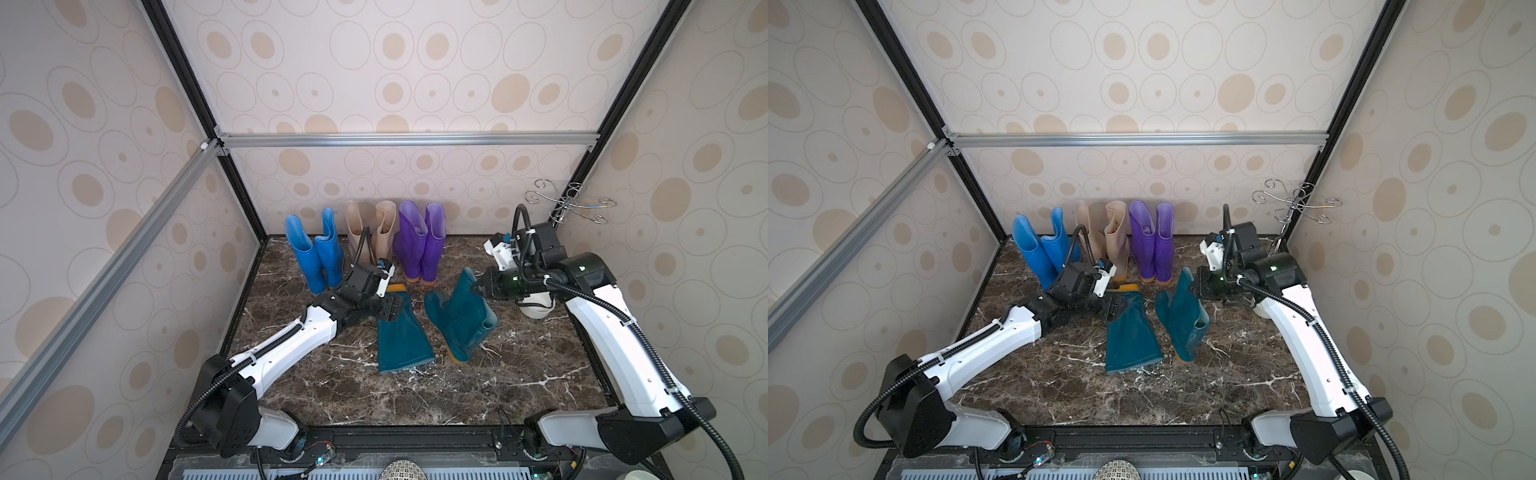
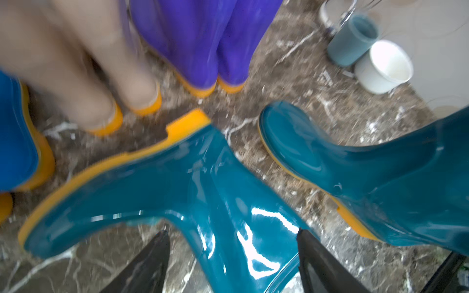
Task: Match and arrange rain boots in pairs
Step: Adjust the rain boot at the center of the board.
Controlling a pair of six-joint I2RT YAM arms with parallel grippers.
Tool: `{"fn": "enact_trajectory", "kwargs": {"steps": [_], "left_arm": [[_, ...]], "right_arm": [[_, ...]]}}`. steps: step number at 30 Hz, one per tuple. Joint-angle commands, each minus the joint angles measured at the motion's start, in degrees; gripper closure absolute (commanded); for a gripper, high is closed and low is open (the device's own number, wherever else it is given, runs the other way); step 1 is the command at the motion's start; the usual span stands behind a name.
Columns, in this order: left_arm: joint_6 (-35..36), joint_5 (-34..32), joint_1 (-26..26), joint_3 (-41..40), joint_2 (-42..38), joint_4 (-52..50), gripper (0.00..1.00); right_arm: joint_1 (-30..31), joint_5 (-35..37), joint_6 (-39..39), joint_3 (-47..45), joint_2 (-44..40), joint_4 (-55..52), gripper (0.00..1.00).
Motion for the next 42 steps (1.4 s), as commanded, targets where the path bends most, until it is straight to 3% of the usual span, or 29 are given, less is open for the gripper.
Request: {"fn": "enact_trajectory", "kwargs": {"steps": [1,8,22,31,38,42], "left_arm": [[-2.5,2.0,1.6,-2.7,-1.5,-1.7,0.21],[-2.9,5.3,2.4,-8.2,-0.3,-0.1,0.21],[-4.4,8.0,3.0,-15.1,4.1,4.1,0.19],[-5.6,13.1,3.2,-16.0,8.8,10.3,0.2],[-5.9,14.9,3.1,-15.5,12.1,11.9,0.28],[-6.5,16.0,3.1,-15.2,12.2,13.4,0.4]], "right_arm": [[1.5,2.4,2.7,0.0,0.4,4.9,1.0],[2.7,6.1,6.4,-0.9,1.1,6.6,1.0],[6.0,6.2,7.9,-6.7,1.4,18.2,1.0],[6.6,7.4,8.2,-7.5,2.8,18.5,1.0],[6.8,6.5,6.7,-7.3,2.7,18.6,0.68],[6.8,7.4,4.5,-6.7,1.7,18.3,0.55]]}}
